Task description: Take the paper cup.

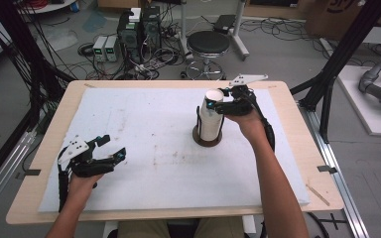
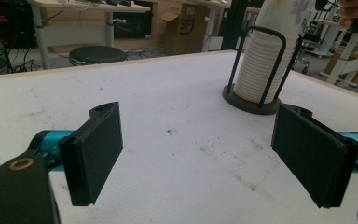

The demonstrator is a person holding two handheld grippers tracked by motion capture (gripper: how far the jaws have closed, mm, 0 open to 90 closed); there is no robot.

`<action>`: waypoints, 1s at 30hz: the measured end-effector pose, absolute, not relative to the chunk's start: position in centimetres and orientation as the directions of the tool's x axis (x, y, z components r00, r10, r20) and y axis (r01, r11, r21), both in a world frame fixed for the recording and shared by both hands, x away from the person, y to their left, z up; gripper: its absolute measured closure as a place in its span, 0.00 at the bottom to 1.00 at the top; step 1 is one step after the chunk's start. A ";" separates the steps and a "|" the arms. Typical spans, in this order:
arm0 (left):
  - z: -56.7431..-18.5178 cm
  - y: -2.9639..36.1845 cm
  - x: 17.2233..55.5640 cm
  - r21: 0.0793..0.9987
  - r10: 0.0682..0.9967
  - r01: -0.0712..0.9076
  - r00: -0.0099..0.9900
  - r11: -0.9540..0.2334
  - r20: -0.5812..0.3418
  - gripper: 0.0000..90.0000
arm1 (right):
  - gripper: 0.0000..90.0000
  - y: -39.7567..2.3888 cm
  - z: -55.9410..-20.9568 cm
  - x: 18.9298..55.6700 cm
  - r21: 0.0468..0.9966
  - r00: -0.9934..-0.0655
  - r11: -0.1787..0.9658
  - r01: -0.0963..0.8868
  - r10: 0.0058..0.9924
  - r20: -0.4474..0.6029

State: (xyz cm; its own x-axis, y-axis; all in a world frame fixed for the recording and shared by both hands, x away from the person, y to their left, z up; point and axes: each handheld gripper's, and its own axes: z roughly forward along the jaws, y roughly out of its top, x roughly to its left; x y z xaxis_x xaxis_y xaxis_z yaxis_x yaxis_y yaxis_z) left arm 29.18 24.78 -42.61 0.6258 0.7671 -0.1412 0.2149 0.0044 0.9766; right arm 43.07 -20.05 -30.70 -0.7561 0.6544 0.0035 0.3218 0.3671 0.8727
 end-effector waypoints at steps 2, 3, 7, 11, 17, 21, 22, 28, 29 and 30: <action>-42.6 24.8 29.2 0.977 0.768 0.215 0.625 0.006 -0.142 0.18 | 0.39 -20.0 -30.4 43.1 0.872 -0.756 0.369 0.321 0.654 0.001; -42.6 24.8 29.2 0.977 0.768 0.215 0.625 0.005 -0.141 0.18 | 0.39 -20.0 -30.3 43.1 0.877 -0.755 0.364 0.313 0.656 -0.003; -42.6 24.9 29.1 0.977 0.767 0.215 0.626 0.005 -0.141 0.18 | 0.39 -20.2 -29.9 43.0 0.888 -0.750 0.341 0.309 0.661 0.007; -42.6 24.9 29.1 0.976 0.766 0.216 0.627 0.006 -0.143 0.18 | 0.40 -20.7 -29.1 42.7 0.906 -0.745 0.310 0.290 0.666 0.011; -42.6 24.7 29.1 0.976 0.763 0.216 0.629 0.011 -0.148 0.18 | 0.40 -21.1 -27.3 42.2 0.923 -0.744 0.291 0.253 0.668 -0.007; -42.7 24.7 29.1 0.976 0.760 0.217 0.633 0.008 -0.147 0.18 | 0.40 -21.8 -26.3 41.6 0.931 -0.736 0.279 0.234 0.676 -0.018; -42.7 24.7 29.1 0.976 0.759 0.218 0.634 0.007 -0.147 0.18 | 0.40 -22.0 -26.1 41.4 0.935 -0.733 0.273 0.226 0.680 -0.022; -42.7 24.6 28.9 0.976 0.752 0.220 0.642 0.007 -0.150 0.18 | 0.41 -23.4 -25.0 40.0 0.952 -0.723 0.244 0.183 0.690 -0.038; -42.7 24.6 28.9 0.975 0.752 0.221 0.642 0.008 -0.152 0.18 | 0.41 -24.0 -24.5 39.3 0.954 -0.722 0.245 0.171 0.690 -0.048; -42.7 24.6 28.9 0.975 0.752 0.220 0.642 0.008 -0.151 0.18 | 0.42 -24.3 -24.4 39.0 0.955 -0.723 0.245 0.167 0.689 -0.050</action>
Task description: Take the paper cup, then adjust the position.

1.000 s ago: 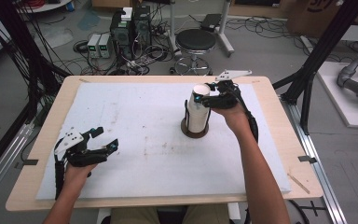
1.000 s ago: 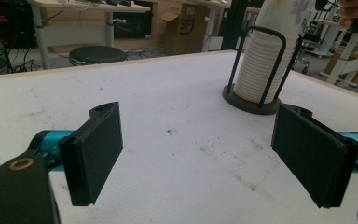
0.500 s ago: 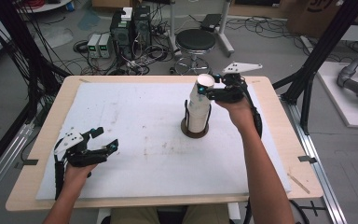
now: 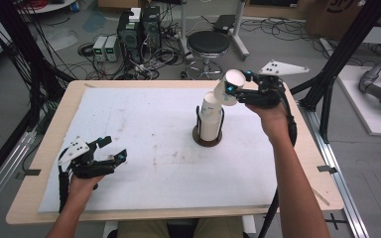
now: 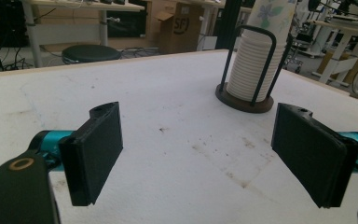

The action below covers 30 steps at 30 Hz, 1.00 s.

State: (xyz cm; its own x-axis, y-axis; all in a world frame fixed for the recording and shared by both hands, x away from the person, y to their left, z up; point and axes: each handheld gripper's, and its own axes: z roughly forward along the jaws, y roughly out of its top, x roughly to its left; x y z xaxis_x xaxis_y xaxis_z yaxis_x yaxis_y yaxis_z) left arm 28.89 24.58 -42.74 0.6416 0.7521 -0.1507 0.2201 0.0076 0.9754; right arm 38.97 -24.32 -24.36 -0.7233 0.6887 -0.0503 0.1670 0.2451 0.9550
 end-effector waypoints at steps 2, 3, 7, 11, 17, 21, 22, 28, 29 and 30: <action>-42.8 24.6 28.8 0.975 0.751 0.222 0.643 0.008 -0.153 0.18 | 0.42 -25.0 -24.2 38.3 0.953 -0.723 0.252 0.167 0.689 -0.056; -42.8 24.6 28.8 0.975 0.750 0.221 0.643 0.010 -0.154 0.18 | 0.42 -25.0 -24.2 38.3 0.953 -0.723 0.252 0.167 0.689 -0.056; -42.8 24.6 28.6 0.975 0.749 0.221 0.642 0.022 -0.163 0.18 | 0.42 -25.8 -24.4 37.1 0.948 -0.725 0.260 0.185 0.687 -0.047; -42.9 24.4 28.5 0.976 0.741 0.219 0.652 0.015 -0.158 0.18 | 0.42 -26.5 -25.2 35.7 0.945 -0.732 0.272 0.184 0.680 -0.053; -42.8 24.3 28.3 0.977 0.731 0.212 0.664 0.018 -0.157 0.18 | 0.42 -26.5 -26.8 34.3 0.936 -0.757 0.297 0.192 0.651 -0.052; -42.7 23.9 28.2 0.978 0.711 0.208 0.685 0.014 -0.156 0.18 | 0.42 -26.2 -27.4 34.1 0.935 -0.770 0.300 0.190 0.636 -0.047; -42.6 23.8 28.1 0.979 0.707 0.204 0.691 0.008 -0.150 0.18 | 0.42 -26.0 -27.6 34.0 0.933 -0.777 0.303 0.193 0.628 -0.043; -42.2 22.7 28.0 0.979 0.630 0.204 0.759 0.009 -0.164 0.18 | 0.42 -24.5 -29.0 33.3 0.928 -0.820 0.321 0.189 0.571 -0.031; -42.0 22.4 28.0 0.980 0.621 0.200 0.767 0.008 -0.162 0.18 | 0.42 -24.3 -29.2 33.2 0.927 -0.826 0.326 0.186 0.563 -0.032; -41.9 22.2 28.0 0.980 0.614 0.197 0.773 0.007 -0.160 0.18 | 0.42 -24.0 -29.4 33.1 0.927 -0.828 0.326 0.187 0.560 -0.030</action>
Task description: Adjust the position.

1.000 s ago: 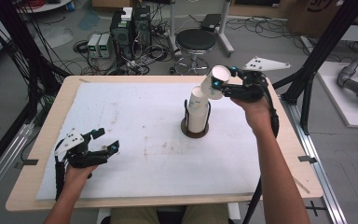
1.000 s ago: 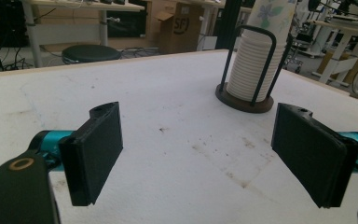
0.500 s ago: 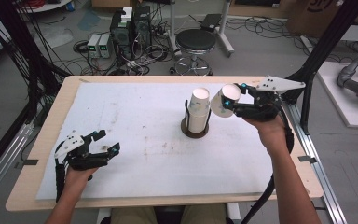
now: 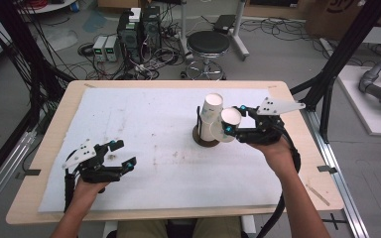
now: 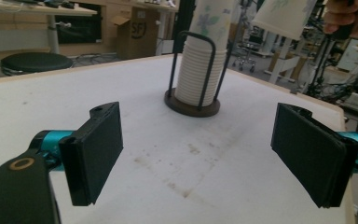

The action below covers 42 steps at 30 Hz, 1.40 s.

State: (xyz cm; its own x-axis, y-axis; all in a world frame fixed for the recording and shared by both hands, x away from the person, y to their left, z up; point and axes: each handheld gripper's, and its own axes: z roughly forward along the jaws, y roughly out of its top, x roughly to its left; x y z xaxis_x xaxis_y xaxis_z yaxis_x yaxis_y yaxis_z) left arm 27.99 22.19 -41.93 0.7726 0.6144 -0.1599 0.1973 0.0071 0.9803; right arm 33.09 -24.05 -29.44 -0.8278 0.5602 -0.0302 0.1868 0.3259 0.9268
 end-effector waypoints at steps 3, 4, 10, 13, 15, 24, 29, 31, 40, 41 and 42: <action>-41.7 21.5 28.1 0.982 0.596 0.188 0.789 -0.006 -0.148 0.18 | 0.42 -23.4 -30.1 32.9 0.924 -0.844 0.332 0.189 0.536 -0.020; -41.6 21.2 28.1 0.983 0.591 0.182 0.794 -0.013 -0.140 0.18 | 0.42 -23.1 -30.3 32.8 0.923 -0.848 0.333 0.190 0.530 -0.017; -41.1 19.7 28.2 0.985 0.556 0.168 0.823 -0.038 -0.119 0.18 | 0.41 -22.1 -31.4 32.4 0.922 -0.865 0.337 0.190 0.502 -0.005; -40.8 18.9 28.2 0.986 0.535 0.160 0.838 -0.050 -0.109 0.18 | 0.41 -21.6 -31.9 32.2 0.921 -0.872 0.341 0.190 0.490 -0.002; -40.8 18.5 28.2 0.986 0.522 0.156 0.847 -0.059 -0.103 0.19 | 0.41 -21.2 -32.1 32.0 0.919 -0.876 0.344 0.192 0.482 0.003; -40.5 16.3 28.4 0.986 0.461 0.145 0.883 -0.087 -0.089 0.19 | 0.41 -19.4 -32.6 31.6 0.917 -0.902 0.354 0.185 0.431 0.016; -40.4 14.8 28.7 0.985 0.428 0.142 0.900 -0.100 -0.086 0.19 | 0.41 -18.4 -32.9 31.4 0.916 -0.916 0.359 0.182 0.401 0.025; -40.2 14.2 28.8 0.985 0.414 0.136 0.907 -0.109 -0.080 0.19 | 0.41 -18.1 -33.0 31.3 0.915 -0.919 0.359 0.183 0.393 0.030; -39.7 11.7 29.5 0.984 0.363 0.124 0.929 -0.130 -0.070 0.19 | 0.41 -16.7 -33.3 30.8 0.914 -0.939 0.368 0.173 0.342 0.040; -39.7 11.5 29.5 0.984 0.357 0.124 0.932 -0.132 -0.070 0.19 | 0.41 -16.7 -33.3 30.8 0.914 -0.939 0.368 0.173 0.342 0.040; -39.7 11.3 29.5 0.983 0.352 0.122 0.934 -0.135 -0.067 0.19 | 0.41 -16.5 -33.3 30.8 0.912 -0.941 0.372 0.174 0.337 0.042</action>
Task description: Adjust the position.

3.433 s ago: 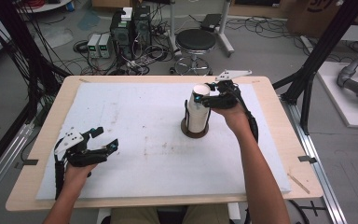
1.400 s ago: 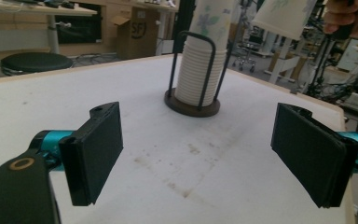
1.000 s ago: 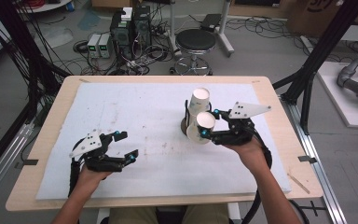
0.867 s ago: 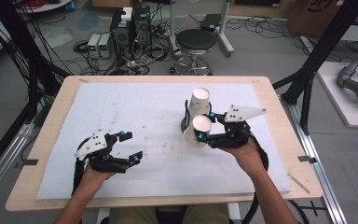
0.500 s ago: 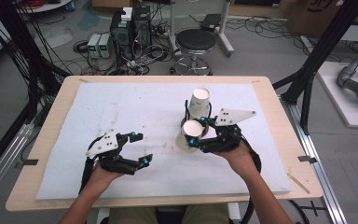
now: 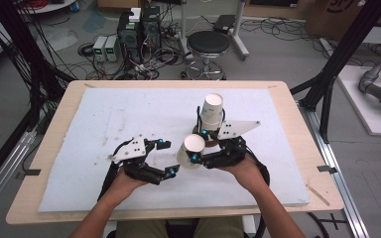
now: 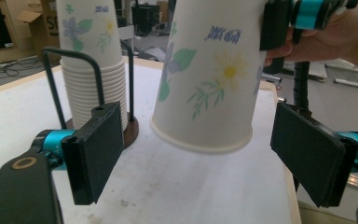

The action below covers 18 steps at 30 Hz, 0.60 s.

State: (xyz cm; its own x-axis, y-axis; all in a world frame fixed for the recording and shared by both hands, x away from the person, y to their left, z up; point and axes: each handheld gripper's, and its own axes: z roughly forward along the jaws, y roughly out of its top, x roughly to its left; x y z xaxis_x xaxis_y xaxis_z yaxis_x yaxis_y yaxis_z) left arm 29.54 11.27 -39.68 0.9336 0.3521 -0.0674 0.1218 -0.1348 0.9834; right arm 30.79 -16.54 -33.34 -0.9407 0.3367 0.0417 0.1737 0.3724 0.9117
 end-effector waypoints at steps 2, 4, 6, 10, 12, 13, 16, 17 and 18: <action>-39.6 10.8 29.6 0.983 0.339 0.118 0.939 -0.139 -0.065 0.19 | 0.41 -16.3 -33.4 30.8 0.911 -0.943 0.375 0.173 0.328 0.044; -39.7 10.5 29.6 0.982 0.332 0.116 0.941 -0.146 -0.062 0.19 | 0.41 -16.1 -33.4 30.7 0.911 -0.947 0.376 0.170 0.318 0.045; -39.7 10.2 29.7 0.981 0.323 0.119 0.944 -0.152 -0.065 0.19 | 0.41 -16.0 -33.5 30.6 0.911 -0.950 0.377 0.168 0.310 0.047; -39.8 9.9 29.8 0.981 0.311 0.119 0.948 -0.152 -0.067 0.22 | 0.41 -15.9 -33.5 30.6 0.913 -0.952 0.371 0.169 0.301 0.054; -39.9 9.8 29.8 0.981 0.303 0.115 0.951 -0.153 -0.065 0.24 | 0.41 -15.8 -33.5 30.6 0.916 -0.954 0.362 0.171 0.293 0.062; -39.9 9.7 29.8 0.982 0.296 0.114 0.953 -0.152 -0.065 0.27 | 0.41 -15.8 -33.5 30.6 0.919 -0.956 0.353 0.176 0.283 0.074; -40.0 9.7 29.8 0.982 0.290 0.111 0.955 -0.154 -0.063 0.29 | 0.41 -15.8 -33.6 30.6 0.920 -0.957 0.350 0.178 0.279 0.079; -40.0 9.7 29.8 0.982 0.286 0.109 0.956 -0.156 -0.061 0.29 | 0.41 -15.8 -33.6 30.6 0.920 -0.957 0.348 0.180 0.279 0.082; -39.9 9.7 29.8 0.982 0.282 0.110 0.957 -0.155 -0.062 0.30 | 0.41 -15.8 -33.6 30.6 0.920 -0.956 0.344 0.185 0.280 0.088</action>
State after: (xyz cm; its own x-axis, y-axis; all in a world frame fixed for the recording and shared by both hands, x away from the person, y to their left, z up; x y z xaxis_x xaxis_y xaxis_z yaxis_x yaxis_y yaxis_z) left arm 29.79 9.73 -39.93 0.9574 0.2820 -0.0622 0.1095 -0.1553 0.9818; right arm 30.63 -15.80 -33.65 -0.9561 0.2798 0.0876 0.1851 0.3443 0.9204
